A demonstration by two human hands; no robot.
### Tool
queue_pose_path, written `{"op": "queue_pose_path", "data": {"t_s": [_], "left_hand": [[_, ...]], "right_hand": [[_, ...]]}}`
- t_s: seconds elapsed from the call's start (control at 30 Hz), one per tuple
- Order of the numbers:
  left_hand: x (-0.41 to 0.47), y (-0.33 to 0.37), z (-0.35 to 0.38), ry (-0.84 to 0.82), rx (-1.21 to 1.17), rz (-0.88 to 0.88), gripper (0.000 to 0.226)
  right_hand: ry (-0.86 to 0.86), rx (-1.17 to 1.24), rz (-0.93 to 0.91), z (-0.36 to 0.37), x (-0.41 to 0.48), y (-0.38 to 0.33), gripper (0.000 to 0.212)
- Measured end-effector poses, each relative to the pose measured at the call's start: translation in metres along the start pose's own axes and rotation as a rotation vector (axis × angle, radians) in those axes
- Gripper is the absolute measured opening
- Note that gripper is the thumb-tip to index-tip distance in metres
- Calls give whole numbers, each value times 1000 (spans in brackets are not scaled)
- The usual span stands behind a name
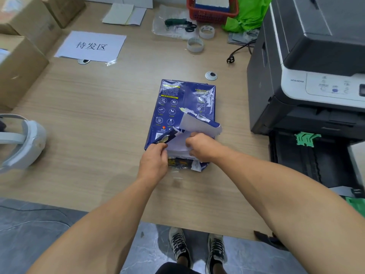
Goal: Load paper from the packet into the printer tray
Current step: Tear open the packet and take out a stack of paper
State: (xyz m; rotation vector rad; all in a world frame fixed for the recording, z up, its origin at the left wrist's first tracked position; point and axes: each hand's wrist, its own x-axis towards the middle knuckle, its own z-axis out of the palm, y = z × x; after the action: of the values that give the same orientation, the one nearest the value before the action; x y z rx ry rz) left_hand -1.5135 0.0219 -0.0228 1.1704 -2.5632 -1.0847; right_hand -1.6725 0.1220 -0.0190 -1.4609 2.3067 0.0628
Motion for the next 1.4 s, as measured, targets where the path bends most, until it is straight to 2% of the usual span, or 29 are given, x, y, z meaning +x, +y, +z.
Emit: {"op": "queue_pose_path", "data": {"t_s": [0.1, 0.2, 0.3, 0.4, 0.47, 0.53, 0.6, 0.63, 0.67, 0.73, 0.77, 0.83, 0.93, 1.0, 1.1, 1.23, 1.4], "left_hand": [[-1, -1, -3, 17, 8, -8, 34], [-1, -3, -6, 40, 17, -24, 35], [-5, -5, -11, 64, 11, -73, 36], [-11, -9, -18, 132, -38, -158, 32], [-15, -16, -21, 136, -96, -292, 34], [-20, -19, -24, 79, -333, -525, 38], [-26, -15, -23, -46, -714, -704, 19], [-28, -13, -22, -92, -824, -738, 11], [-27, -13, -20, -113, -871, -751, 13], [-23, -14, -17, -132, -890, -759, 25], [-22, -14, -18, -152, -878, -754, 29], [-24, -11, -23, -228, -851, -746, 31], [-31, -8, -29, -269, -799, -755, 29], [-36, -8, -32, -253, -780, -748, 29], [-47, -7, -38, -251, -754, -721, 25], [-69, -1, -42, -214, -726, -657, 29], [-110, 12, -42, -161, -705, -586, 38]], "right_hand": [[88, -12, 7, 4, -10, -12, 16], [169, -22, 64, 9, -22, -20, 18], [220, -74, 39, 11, -38, -24, 19], [264, -72, 11, 16, -53, -31, 15], [331, -32, -10, 24, -64, -37, 9], [357, -11, -1, 33, -74, -44, 7], [332, 11, 32, 41, -84, -51, 11], [343, 13, 27, 45, -88, -54, 16], [380, 14, -2, 50, -92, -56, 19], [441, 56, -43, 58, -97, -53, 10], [478, 121, 10, 58, -100, -51, 14], [492, 349, 281, 55, -106, -47, 30], [395, 799, 752, 47, -109, -39, 27], [309, 1056, 890, 49, -110, -39, 26], [272, 1254, 879, 55, -111, -45, 30], [304, 1525, 840, 50, -123, -56, 36], [277, 1458, 819, 41, -156, -60, 37]]}}
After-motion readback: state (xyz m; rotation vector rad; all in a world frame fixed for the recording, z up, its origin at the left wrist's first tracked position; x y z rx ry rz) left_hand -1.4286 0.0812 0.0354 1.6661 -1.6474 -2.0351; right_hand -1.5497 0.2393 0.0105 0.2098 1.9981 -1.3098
